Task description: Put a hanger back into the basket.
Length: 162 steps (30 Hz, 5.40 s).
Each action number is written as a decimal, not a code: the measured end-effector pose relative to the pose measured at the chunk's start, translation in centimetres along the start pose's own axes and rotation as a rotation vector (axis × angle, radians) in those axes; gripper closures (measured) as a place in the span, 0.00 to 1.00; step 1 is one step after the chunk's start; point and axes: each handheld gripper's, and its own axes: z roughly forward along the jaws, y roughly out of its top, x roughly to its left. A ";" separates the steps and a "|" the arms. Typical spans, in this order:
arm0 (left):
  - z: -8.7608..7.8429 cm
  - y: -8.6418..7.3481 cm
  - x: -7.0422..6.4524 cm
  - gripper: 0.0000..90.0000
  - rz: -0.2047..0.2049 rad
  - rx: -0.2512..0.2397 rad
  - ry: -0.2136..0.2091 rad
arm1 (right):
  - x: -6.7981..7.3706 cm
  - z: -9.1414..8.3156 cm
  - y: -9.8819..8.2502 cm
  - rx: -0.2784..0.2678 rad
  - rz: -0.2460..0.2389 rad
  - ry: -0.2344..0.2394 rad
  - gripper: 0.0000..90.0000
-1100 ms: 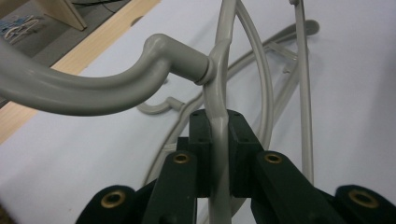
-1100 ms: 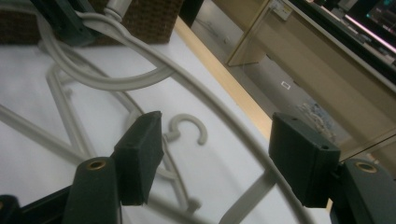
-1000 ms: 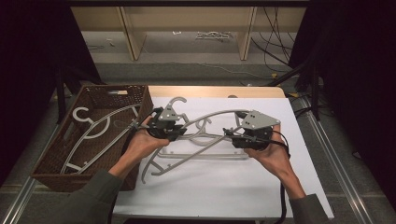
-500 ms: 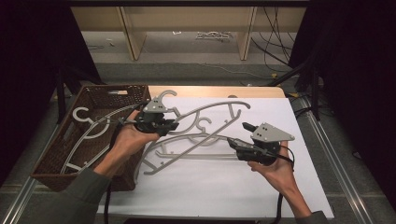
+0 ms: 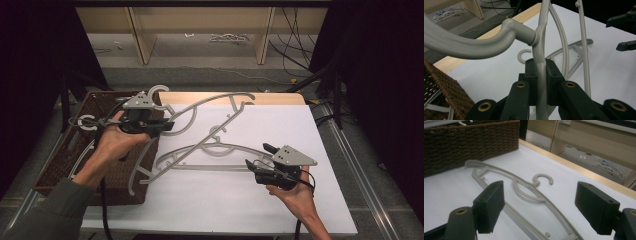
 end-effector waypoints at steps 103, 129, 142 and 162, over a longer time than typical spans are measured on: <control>-5.1 -15.9 15.8 0.91 -0.029 0.254 0.402 | 1.7 1.0 -0.9 0.050 -0.054 0.055 0.24; -7.7 -13.3 13.5 0.45 -0.203 0.015 0.519 | 1.7 1.0 -1.0 0.055 -0.058 0.062 0.24; -7.6 -11.8 6.5 0.28 -0.256 -0.167 0.417 | 1.9 1.0 -1.0 0.048 -0.039 0.067 0.24; -3.7 -10.4 -2.4 0.23 -0.189 -0.336 0.208 | 2.1 1.3 -1.4 0.047 -0.013 0.072 0.23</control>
